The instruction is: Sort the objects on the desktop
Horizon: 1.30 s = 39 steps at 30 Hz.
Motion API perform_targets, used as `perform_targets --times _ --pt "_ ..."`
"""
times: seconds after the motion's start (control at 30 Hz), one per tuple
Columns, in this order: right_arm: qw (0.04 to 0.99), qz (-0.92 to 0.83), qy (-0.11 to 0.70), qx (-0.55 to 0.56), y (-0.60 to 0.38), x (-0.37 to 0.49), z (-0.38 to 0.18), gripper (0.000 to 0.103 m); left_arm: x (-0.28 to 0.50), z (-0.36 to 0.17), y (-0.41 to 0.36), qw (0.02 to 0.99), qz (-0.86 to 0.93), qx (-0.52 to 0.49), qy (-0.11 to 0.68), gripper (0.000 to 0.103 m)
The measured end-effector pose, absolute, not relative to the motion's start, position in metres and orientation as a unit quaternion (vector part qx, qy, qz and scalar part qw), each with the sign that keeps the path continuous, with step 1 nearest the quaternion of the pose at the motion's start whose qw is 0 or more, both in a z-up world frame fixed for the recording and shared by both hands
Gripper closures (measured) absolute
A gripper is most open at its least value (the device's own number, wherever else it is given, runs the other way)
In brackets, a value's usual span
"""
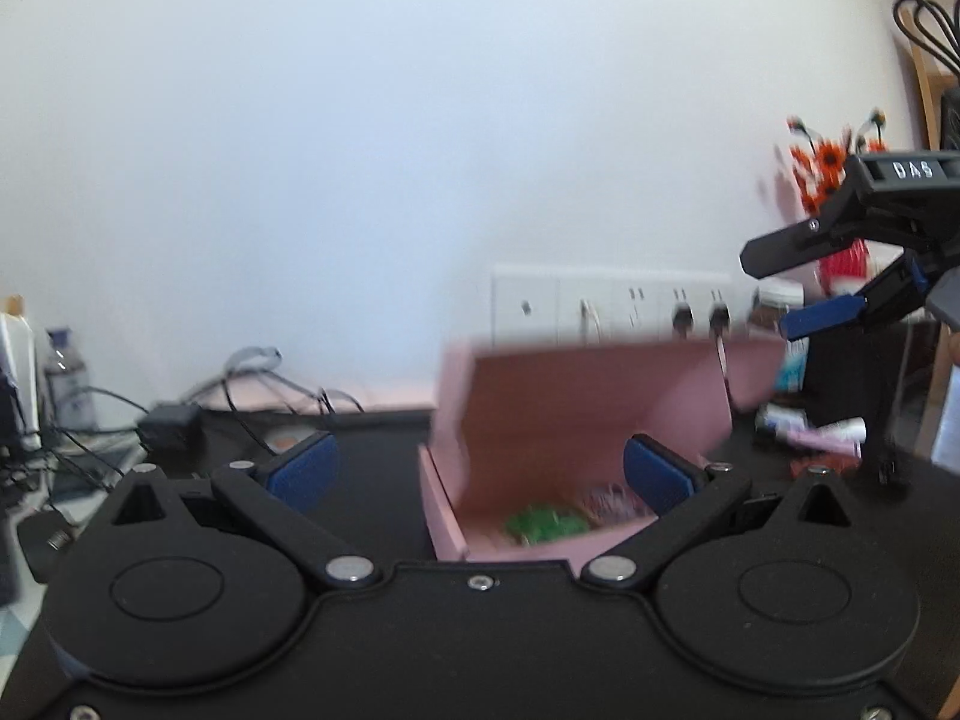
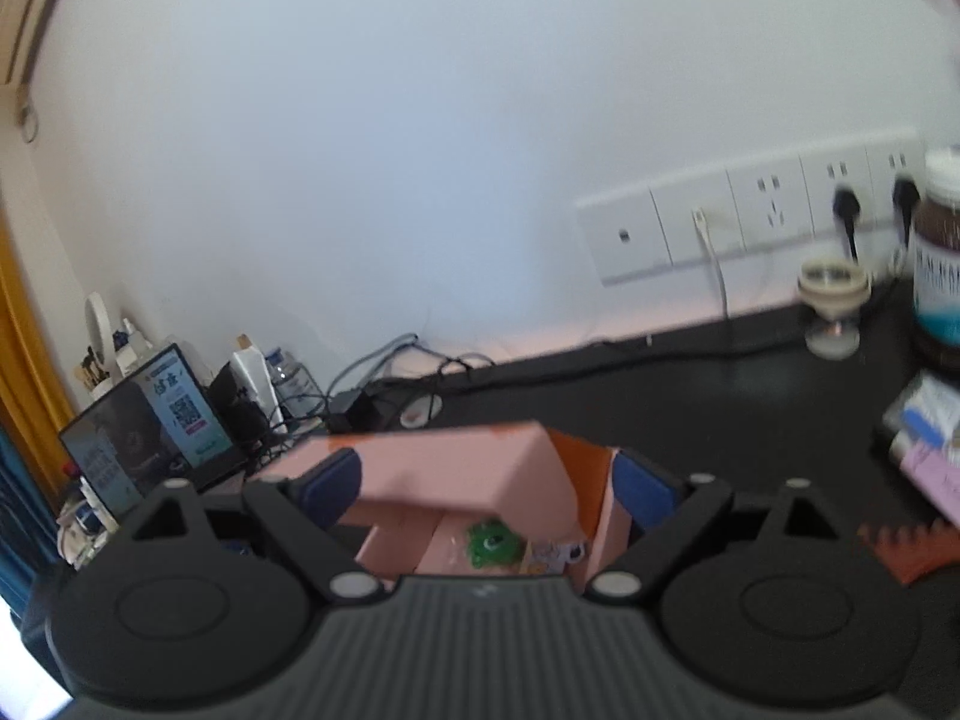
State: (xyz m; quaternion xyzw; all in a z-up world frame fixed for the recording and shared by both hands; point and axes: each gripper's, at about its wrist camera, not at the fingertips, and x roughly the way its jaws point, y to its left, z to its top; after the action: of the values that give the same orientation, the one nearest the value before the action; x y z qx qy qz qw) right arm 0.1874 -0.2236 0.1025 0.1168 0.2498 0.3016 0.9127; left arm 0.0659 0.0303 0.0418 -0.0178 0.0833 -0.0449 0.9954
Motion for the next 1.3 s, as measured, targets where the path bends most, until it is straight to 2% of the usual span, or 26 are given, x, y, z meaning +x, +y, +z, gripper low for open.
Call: perform_targets --times 0.17,0.47,1.3 --pt "0.923 0.288 0.232 0.111 -0.208 0.191 0.108 0.012 0.062 0.052 0.043 0.995 -0.031 -0.058 0.069 0.0" --pt "0.934 0.245 0.254 0.06 -0.179 0.208 0.067 0.012 0.078 0.048 0.057 0.991 0.002 -0.088 0.102 0.0" --pt "0.916 0.223 0.321 0.095 -0.198 0.217 0.013 0.012 0.13 0.014 0.032 0.977 0.034 -0.024 0.207 0.0"
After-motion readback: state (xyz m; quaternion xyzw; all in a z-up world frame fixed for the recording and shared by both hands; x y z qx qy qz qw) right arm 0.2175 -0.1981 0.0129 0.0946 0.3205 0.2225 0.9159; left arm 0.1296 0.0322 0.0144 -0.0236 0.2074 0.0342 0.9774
